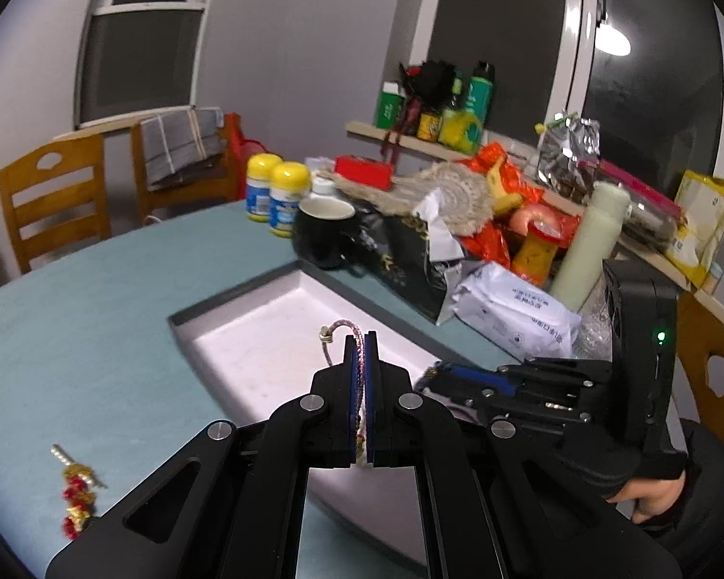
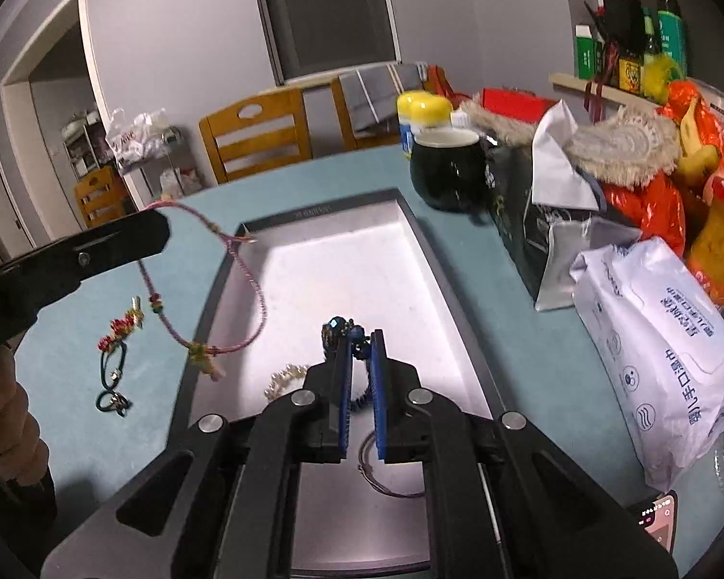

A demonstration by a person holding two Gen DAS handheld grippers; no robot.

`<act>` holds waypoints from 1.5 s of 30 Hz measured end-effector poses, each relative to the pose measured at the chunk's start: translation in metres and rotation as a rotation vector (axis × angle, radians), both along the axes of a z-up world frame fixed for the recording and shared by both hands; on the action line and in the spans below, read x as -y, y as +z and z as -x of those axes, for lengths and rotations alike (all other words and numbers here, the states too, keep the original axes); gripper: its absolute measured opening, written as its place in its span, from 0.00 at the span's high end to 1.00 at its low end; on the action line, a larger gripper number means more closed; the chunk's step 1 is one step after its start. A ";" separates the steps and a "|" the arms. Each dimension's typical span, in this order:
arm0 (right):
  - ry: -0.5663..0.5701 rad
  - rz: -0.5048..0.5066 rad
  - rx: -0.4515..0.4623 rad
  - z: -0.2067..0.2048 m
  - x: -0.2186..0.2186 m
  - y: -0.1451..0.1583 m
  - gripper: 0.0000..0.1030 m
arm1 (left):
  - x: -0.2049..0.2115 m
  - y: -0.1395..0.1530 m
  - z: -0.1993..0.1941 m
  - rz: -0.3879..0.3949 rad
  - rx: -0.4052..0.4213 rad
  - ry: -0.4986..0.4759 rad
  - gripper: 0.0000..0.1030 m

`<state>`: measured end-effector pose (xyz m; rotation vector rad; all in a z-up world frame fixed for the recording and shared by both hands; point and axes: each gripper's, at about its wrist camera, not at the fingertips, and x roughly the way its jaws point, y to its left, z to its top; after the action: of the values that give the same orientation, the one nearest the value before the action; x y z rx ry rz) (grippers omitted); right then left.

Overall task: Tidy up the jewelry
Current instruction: 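Carry the pink bracelet with the left gripper while the right carries the dark bracelet to the tray, then open the left gripper in the tray while the right releases the dark bracelet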

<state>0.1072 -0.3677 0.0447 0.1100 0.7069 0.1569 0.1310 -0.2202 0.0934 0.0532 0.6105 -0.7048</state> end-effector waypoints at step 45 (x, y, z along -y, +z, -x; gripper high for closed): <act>0.049 0.094 -0.079 0.014 -0.031 -0.002 0.56 | -0.016 -0.034 -0.012 -0.105 -0.093 0.036 0.42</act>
<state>0.0930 -0.3370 0.0431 0.0090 0.7953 0.1667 0.1428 -0.2039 0.0593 0.1066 0.7357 -0.6424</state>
